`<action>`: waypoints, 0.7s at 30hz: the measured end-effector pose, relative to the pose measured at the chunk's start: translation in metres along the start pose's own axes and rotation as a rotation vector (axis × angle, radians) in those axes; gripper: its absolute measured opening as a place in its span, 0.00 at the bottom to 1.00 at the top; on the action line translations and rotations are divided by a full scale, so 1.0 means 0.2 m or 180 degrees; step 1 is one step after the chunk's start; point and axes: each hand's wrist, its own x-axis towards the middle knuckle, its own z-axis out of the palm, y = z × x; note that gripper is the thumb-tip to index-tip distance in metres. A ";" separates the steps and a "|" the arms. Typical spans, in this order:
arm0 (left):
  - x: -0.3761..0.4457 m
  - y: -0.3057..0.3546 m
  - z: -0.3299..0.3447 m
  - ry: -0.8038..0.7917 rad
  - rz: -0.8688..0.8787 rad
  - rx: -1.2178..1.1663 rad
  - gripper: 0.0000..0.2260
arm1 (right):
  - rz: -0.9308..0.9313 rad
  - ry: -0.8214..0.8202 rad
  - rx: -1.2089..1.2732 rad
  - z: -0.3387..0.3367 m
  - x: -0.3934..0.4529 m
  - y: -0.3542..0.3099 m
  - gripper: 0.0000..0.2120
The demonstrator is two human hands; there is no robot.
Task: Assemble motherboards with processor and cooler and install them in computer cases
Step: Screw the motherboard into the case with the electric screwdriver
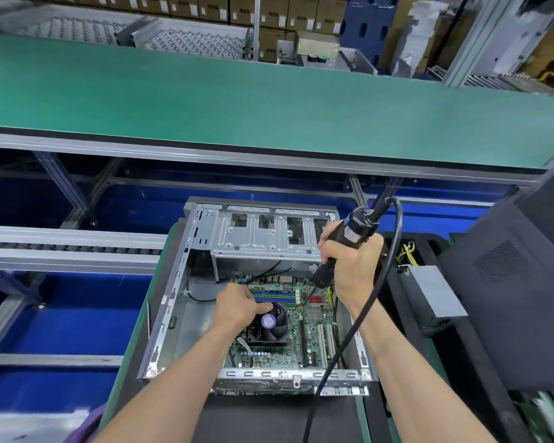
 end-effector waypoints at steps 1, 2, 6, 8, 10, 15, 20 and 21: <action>0.00 0.00 0.00 -0.0002 -0.0069 -0.0038 0.27 | 0.0004 0.0003 -0.0027 0.00 0.00 0.01 0.06; 0.00 0.00 0.00 0.0012 -0.0091 -0.0015 0.27 | 0.0004 0.0003 -0.0054 -0.01 0.01 0.02 0.06; 0.02 0.00 -0.01 -0.0036 -0.0159 -0.0034 0.23 | -0.0036 0.0034 -0.0086 -0.01 0.01 0.06 0.06; 0.03 -0.01 -0.01 -0.0043 -0.0170 -0.0058 0.24 | -0.0031 0.0047 -0.0086 -0.01 0.02 0.07 0.07; 0.03 0.00 -0.01 -0.0050 -0.0198 -0.0052 0.24 | -0.0009 0.0037 -0.0080 0.00 0.02 0.08 0.07; 0.03 0.00 -0.01 -0.0064 -0.0195 -0.0107 0.24 | 0.0100 0.0031 -0.0003 0.01 0.02 0.09 0.07; 0.03 0.01 -0.02 -0.0083 -0.0209 -0.0132 0.26 | -0.0021 -0.0514 -0.0120 0.00 0.02 0.10 0.11; 0.02 0.01 -0.02 -0.0090 -0.0211 -0.0140 0.25 | -0.0025 -0.0641 -0.0180 0.00 0.02 0.10 0.11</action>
